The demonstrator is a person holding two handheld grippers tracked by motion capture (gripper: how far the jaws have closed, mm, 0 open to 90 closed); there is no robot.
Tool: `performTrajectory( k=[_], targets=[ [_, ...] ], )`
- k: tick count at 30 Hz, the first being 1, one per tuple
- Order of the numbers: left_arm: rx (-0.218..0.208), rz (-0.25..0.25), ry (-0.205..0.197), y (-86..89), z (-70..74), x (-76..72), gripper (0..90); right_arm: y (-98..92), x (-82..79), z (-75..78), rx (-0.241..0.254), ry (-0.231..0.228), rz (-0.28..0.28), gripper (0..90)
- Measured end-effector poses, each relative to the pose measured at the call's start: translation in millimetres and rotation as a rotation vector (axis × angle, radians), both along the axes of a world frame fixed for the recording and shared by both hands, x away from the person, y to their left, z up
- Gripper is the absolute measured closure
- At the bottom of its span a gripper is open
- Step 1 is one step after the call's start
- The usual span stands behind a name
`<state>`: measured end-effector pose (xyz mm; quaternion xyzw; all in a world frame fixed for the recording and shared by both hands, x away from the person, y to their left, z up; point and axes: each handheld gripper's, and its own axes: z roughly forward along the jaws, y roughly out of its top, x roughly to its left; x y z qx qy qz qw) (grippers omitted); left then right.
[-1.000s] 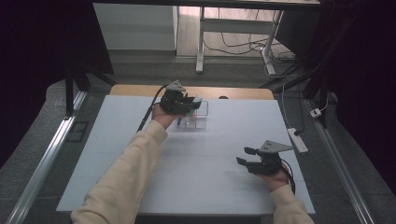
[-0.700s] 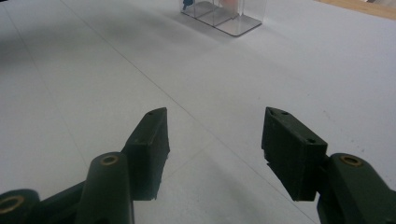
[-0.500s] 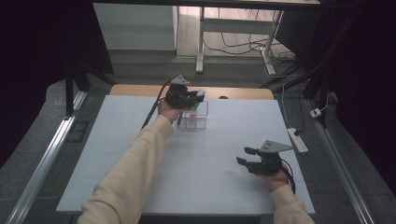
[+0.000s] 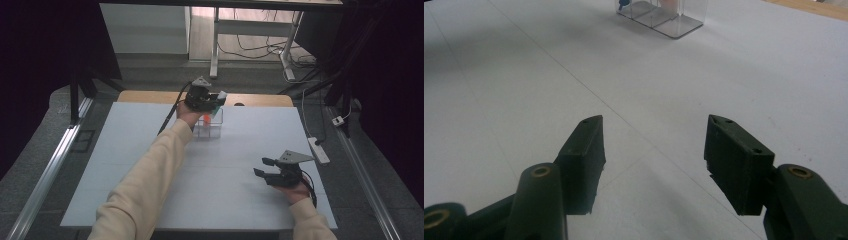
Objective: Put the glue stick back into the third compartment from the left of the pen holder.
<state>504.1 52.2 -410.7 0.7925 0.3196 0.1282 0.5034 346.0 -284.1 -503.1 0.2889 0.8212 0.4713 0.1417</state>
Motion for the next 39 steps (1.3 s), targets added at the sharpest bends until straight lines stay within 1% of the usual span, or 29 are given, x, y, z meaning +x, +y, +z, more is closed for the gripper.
performTrajectory(
  k=[4, 9, 16, 21, 22, 23, 27, 28, 31, 35, 39],
  targets=[
    [-0.001, -0.002, 0.006, -3.9, -0.2, 2.2, 64.3, -0.1, 0.0, 0.1, 0.001, 0.001, 0.0, 41.3],
    [0.01, -0.014, 0.002, -7.3, 0.4, 1.5, 64.4, -0.8, 0.2, 0.1, 0.002, 0.003, 0.0, 41.4],
    [0.012, 0.001, 0.0, -7.8, -0.6, 5.9, 64.4, -0.5, -0.2, 0.4, -0.002, 0.0, 0.001, 41.3],
    [0.006, 0.01, 0.005, -11.6, -4.1, 12.6, 64.3, -1.0, -0.3, 0.5, 0.003, 0.003, 0.0, 41.3],
    [0.007, 0.01, 0.006, -12.7, -4.9, 13.7, 64.3, -1.4, -0.3, 0.8, -0.002, 0.002, -0.002, 41.3],
    [0.01, 0.011, 0.006, -13.9, -5.8, 14.6, 64.3, -1.6, 0.0, 0.5, 0.006, 0.002, 0.0, 41.3],
    [0.021, 0.015, 0.013, -15.9, -10.1, 17.0, 63.7, -2.4, -0.1, 0.3, -0.002, 0.001, -0.002, 41.3],
    [0.022, 0.021, 0.008, -16.1, -10.7, 16.8, 62.8, -2.3, -0.1, -0.1, 0.002, 0.001, -0.002, 41.3],
    [0.038, 0.044, -0.001, -16.0, -9.1, 15.7, 46.0, -2.7, 0.1, -0.2, 0.002, 0.003, -0.003, 41.3],
    [0.047, 0.038, -0.001, -12.7, -4.4, 11.8, 40.6, -2.5, -0.1, -0.1, 0.002, 0.004, 0.002, 41.3],
    [0.049, 0.018, 0.007, -8.0, -1.7, 6.3, 40.5, -1.9, -0.1, -0.3, -0.001, 0.004, 0.004, 41.4]
  ],
)
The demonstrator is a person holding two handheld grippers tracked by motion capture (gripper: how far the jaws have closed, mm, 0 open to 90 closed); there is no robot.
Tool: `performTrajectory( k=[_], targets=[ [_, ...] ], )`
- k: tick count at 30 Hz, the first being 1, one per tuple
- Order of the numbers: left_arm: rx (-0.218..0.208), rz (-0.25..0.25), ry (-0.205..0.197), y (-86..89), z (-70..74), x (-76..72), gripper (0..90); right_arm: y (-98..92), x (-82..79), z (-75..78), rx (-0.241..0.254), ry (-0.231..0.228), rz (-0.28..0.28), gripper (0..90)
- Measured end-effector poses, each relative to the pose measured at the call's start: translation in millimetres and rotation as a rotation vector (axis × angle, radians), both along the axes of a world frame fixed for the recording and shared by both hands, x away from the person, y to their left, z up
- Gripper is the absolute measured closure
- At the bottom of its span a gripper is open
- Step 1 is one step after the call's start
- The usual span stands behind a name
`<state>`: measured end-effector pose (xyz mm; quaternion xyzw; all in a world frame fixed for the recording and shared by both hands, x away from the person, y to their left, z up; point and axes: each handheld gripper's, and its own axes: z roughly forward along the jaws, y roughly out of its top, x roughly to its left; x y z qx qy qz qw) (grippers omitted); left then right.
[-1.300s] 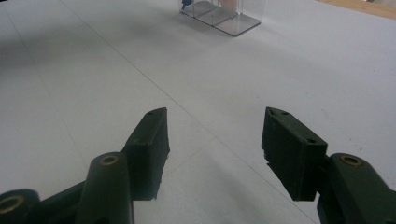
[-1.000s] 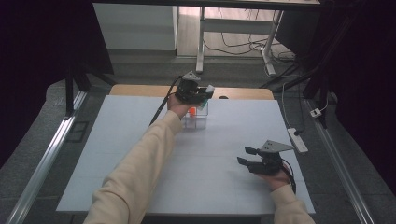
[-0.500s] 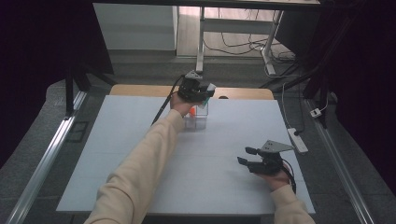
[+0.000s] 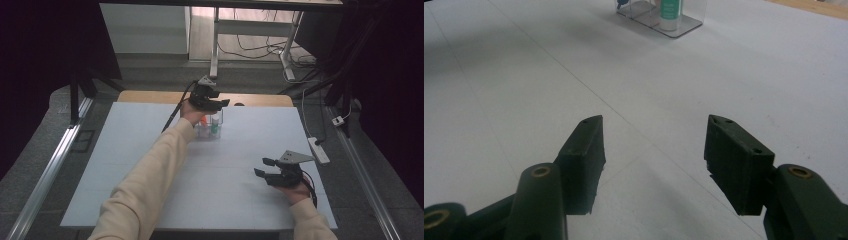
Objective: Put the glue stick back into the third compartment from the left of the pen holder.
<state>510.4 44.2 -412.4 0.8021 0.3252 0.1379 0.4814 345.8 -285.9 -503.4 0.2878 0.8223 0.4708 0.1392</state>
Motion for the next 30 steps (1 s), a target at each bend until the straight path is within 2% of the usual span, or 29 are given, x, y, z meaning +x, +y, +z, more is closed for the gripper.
performTrajectory(
  k=[4, 17, 19, 30],
  targets=[
    [-0.013, -0.017, 0.01, 5.5, 1.0, -6.3, 40.6, -0.3, -0.2, 0.3, -0.003, 0.0, -0.008, 41.3],
    [-0.014, -0.066, 0.033, 25.7, -2.1, -30.8, 40.8, -2.5, 1.6, 0.0, 0.007, -0.001, -0.014, 41.3],
    [-0.03, -0.071, 0.039, 30.9, -2.7, -35.8, 40.8, -2.9, 1.6, 0.0, 0.003, -0.005, -0.017, 41.3],
    [-0.027, -0.052, 0.03, 59.5, -4.3, -67.9, 40.8, -5.7, 1.1, 0.3, -0.005, -0.011, -0.025, 41.2]
  ],
)
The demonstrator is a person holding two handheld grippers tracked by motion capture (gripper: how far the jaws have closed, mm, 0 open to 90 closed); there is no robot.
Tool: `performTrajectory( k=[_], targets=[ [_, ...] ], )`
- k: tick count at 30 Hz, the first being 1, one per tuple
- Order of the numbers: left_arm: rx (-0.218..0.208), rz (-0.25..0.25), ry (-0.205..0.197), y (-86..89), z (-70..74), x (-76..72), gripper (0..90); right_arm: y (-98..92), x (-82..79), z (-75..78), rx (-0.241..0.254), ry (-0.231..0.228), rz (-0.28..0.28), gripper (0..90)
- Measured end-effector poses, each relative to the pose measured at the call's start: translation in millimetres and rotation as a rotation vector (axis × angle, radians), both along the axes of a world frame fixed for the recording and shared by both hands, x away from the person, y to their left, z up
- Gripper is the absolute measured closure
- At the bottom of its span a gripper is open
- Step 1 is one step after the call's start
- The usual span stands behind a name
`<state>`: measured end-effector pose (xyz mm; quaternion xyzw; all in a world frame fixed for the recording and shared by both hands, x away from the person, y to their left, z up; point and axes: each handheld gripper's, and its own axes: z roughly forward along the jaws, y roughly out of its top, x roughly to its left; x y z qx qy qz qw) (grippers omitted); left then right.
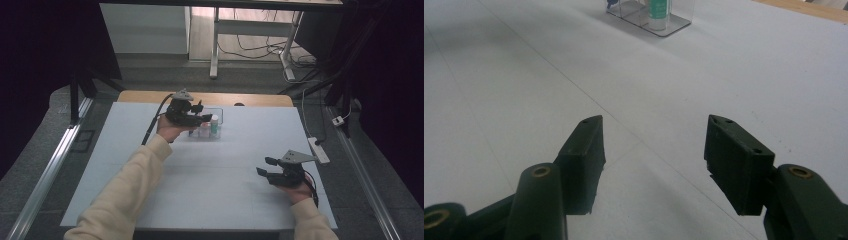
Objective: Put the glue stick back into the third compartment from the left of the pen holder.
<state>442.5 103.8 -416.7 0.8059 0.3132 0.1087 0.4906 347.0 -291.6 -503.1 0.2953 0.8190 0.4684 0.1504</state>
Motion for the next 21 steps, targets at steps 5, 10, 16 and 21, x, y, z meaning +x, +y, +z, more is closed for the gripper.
performTrajectory(
  k=[5, 10, 16, 21],
  targets=[
    [0.0, 0.01, -0.002, 15.2, -0.9, -15.4, 40.8, -0.4, -0.1, -0.2, -0.003, 0.0, 0.0, 41.2],
    [-0.002, 0.031, -0.007, 32.5, -5.8, -33.6, 40.8, -2.6, 0.2, -0.5, -0.019, 0.0, -0.006, 41.1],
    [-0.017, 0.057, 0.006, 57.9, -18.1, -60.7, 40.4, -6.0, -0.8, -0.4, -0.019, -0.005, -0.012, 40.9],
    [-0.028, 0.087, 0.026, 80.0, -32.9, -83.9, 39.4, -6.3, -1.9, 0.0, -0.017, -0.007, -0.012, 39.8]
  ],
)
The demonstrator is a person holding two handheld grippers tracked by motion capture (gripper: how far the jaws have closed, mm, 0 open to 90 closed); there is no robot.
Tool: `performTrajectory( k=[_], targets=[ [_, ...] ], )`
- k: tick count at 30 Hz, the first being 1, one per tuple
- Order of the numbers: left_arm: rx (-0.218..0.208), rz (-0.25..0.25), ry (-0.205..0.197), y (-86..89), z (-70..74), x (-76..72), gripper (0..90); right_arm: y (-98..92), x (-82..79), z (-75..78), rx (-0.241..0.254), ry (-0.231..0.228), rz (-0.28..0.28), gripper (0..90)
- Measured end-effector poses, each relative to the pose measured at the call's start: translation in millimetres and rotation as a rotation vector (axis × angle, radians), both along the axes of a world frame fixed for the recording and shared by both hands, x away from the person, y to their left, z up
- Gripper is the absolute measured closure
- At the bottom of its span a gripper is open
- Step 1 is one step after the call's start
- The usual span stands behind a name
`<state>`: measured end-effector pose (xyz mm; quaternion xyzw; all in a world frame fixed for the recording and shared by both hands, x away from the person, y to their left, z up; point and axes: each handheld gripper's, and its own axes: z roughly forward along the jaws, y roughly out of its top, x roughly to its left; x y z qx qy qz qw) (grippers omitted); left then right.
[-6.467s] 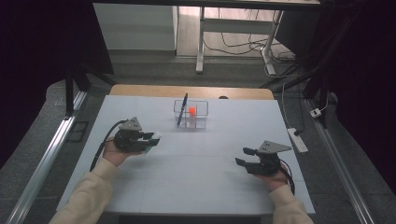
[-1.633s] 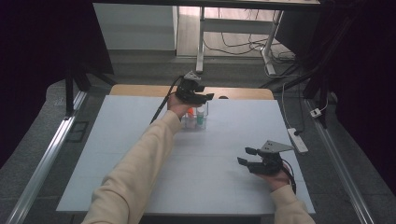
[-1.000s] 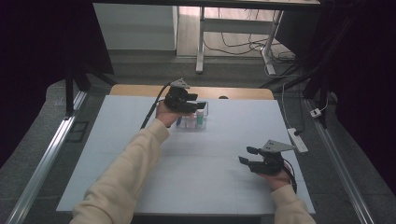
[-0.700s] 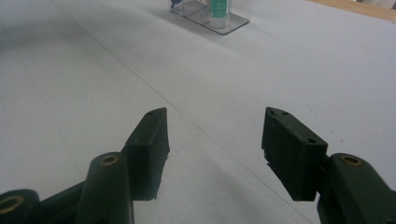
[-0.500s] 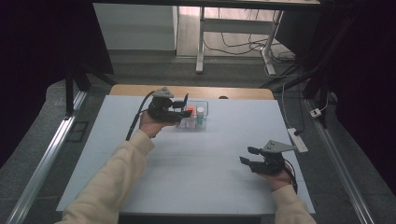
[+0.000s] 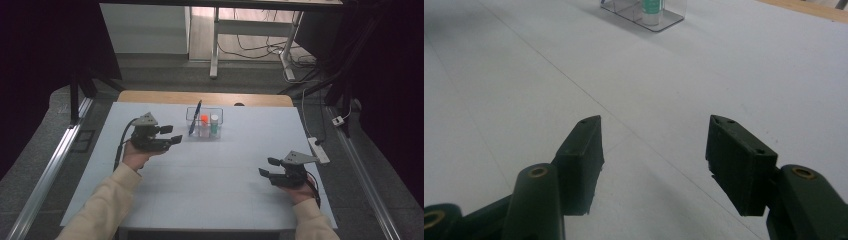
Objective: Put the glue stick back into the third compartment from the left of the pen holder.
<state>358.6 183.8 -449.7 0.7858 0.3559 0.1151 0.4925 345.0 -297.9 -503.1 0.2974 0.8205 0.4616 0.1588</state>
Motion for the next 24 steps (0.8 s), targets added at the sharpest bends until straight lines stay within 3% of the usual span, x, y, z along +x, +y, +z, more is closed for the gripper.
performTrajectory(
  k=[11, 16, 24],
  targets=[
    [0.041, 0.042, 0.016, 30.6, -20.8, -37.1, 35.7, -0.1, -0.6, -0.6, -0.007, 0.001, -0.001, 38.8],
    [0.074, 0.045, 0.02, 34.1, -30.1, -50.1, 33.9, -0.9, -1.4, -1.1, -0.019, 0.0, -0.004, 38.2],
    [0.089, 0.052, 0.032, 39.3, -42.8, -67.4, 32.4, -6.4, -2.8, -2.3, -0.02, -0.002, -0.016, 37.7]
  ],
)
